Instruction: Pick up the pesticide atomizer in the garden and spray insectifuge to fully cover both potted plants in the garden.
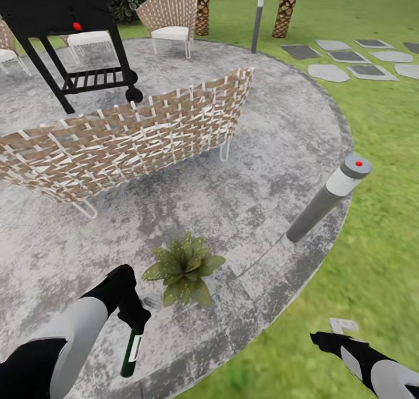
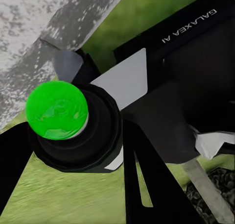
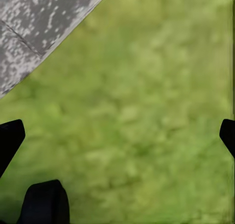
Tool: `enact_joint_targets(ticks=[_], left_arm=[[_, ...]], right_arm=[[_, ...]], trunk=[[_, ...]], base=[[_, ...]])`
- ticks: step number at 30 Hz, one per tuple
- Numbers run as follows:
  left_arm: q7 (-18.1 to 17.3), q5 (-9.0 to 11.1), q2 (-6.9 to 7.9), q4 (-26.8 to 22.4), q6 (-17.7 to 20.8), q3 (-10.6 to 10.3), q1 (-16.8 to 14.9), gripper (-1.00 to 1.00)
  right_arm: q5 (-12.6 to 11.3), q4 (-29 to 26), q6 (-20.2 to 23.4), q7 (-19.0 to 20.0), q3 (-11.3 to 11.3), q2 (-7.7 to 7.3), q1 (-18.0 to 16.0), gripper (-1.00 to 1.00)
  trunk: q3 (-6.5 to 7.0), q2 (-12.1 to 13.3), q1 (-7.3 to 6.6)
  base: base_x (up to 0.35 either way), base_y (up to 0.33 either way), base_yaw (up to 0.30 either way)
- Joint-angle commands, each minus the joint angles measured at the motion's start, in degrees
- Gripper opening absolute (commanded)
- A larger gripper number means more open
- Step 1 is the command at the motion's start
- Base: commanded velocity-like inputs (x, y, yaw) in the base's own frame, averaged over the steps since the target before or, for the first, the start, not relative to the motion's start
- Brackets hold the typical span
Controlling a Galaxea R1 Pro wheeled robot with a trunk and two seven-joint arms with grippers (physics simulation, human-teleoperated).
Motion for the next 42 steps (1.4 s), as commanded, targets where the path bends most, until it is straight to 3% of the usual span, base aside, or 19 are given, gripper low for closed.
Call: enact_joint_targets(ticks=[1, 8, 20, 42], left_arm=[[-0.51, -0.58, -0.03, -0.07, 0.84, 0.31, -0.04, -1.00], [-0.51, -0.58, -0.02, -0.16, 2.01, 0.31, -0.04, -1.00], [-0.51, -0.50, -0.09, -0.31, 2.10, 0.23, -0.05, -1.00], [-0.51, -0.49, -0.44, -0.34, 2.10, 0.29, -0.05, -1.00]], right_arm=[[-0.05, -0.08, 0.23, 0.28, -0.44, -0.01, 0.00, 1.00], [-0.05, -0.08, 0.23, 0.34, -0.44, 0.00, 0.02, 1.00], [-0.02, -0.17, 0.23, 0.30, -0.35, 0.00, 0.01, 1.00], [-0.03, -0.18, 0.29, 0.44, -0.44, 0.00, -0.01, 1.00]], trunk=[[-0.03, -0.02, 0.01], [-0.03, -0.02, 0.01], [-0.03, -0.02, 0.01], [-0.34, -0.02, 0.01]], base=[[0.143, -0.264, 0.158], [0.030, -0.262, 0.094], [0.000, -0.031, 0.234], [0.013, -0.330, 0.119]])
